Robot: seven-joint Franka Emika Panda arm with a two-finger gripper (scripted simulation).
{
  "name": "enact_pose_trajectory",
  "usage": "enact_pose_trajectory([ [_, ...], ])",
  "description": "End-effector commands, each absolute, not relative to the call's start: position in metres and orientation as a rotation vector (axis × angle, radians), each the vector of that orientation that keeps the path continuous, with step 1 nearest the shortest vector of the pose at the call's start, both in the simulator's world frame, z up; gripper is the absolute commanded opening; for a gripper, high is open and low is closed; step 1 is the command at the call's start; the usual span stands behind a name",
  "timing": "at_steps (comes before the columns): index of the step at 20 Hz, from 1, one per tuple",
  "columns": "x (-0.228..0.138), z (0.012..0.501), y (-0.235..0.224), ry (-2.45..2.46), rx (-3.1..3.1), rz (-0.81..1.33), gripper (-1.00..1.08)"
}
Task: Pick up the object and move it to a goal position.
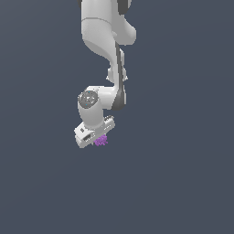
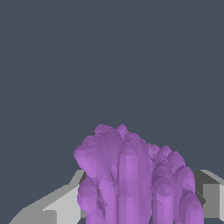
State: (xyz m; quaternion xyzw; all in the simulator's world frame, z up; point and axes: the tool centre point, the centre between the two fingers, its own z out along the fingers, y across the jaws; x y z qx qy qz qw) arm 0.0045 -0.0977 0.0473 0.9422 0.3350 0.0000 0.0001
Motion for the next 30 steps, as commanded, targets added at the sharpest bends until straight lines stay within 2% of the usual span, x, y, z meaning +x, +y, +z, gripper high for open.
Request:
enact_pose_trajectory([
  [1,0.004,0.047,-0.098,1.052,2.96,0.0,-1.0],
  [13,-0.025,0.058,-0.089,1.052,2.96,0.0,-1.0],
  [30,-0.119,0.092,-0.059,1.052,2.959,-0.001,-1.0],
])
